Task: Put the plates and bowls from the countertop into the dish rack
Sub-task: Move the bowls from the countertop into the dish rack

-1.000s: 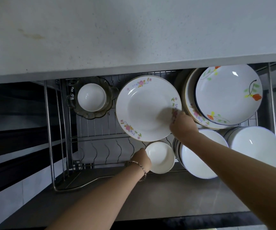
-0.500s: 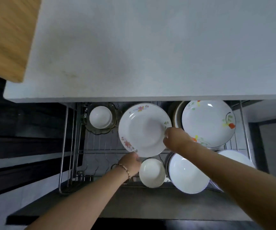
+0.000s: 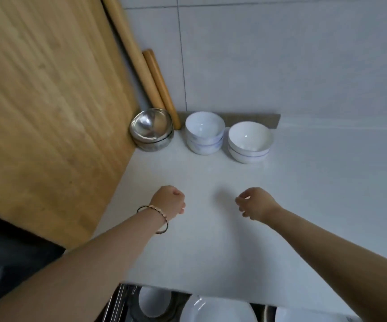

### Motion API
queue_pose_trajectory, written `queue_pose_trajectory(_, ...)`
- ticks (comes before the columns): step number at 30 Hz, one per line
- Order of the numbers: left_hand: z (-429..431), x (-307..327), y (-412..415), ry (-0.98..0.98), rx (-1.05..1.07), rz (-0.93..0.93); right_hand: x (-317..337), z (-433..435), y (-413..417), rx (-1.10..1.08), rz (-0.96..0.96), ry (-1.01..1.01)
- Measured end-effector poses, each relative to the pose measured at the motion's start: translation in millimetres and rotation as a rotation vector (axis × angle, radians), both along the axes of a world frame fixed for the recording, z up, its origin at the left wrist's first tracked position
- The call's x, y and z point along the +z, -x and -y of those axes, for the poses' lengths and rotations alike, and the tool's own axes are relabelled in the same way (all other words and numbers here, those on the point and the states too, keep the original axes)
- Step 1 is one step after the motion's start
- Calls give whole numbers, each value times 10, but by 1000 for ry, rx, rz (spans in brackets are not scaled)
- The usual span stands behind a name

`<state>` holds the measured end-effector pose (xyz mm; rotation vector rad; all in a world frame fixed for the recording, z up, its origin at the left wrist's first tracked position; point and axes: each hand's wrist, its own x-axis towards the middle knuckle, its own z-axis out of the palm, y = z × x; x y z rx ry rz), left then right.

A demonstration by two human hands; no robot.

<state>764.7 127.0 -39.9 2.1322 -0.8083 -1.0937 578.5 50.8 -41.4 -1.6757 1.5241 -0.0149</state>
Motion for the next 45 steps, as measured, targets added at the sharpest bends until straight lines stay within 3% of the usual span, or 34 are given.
queue_pose_trajectory(9,1095,-435,-434,-41,-45,-66,-292,1362,-450,-875,581,-257)
queue_pose_trajectory(14,1269,-695,-344,-35,-66,-140,-582,1594,-484,-996,852,-174)
queue_pose_trajectory(17,1235,-720,-245,-55,-78,-210,-597,1463,-452,-1003,864,-136)
queue_pose_trajectory(26,576,-240,221,-73,-48,-657,-401,110,80,-772,766,-369)
queue_pose_trajectory(30,-109,-162,527,-110,-110,-583,-244,-674,465,-570,651,-377)
queue_pose_trajectory(36,-1391,-229,1236,-32,-3,-599,-41,-1742,1270,-365,499,-439)
queue_pose_trajectory(41,-2152,-590,1949,-133,-46,-594,-435,-2344,2008,-287,148,-289)
queue_pose_trajectory(45,-2455,-1038,2401,-331,-112,-544,-916,-2684,2378,-131,-65,-237)
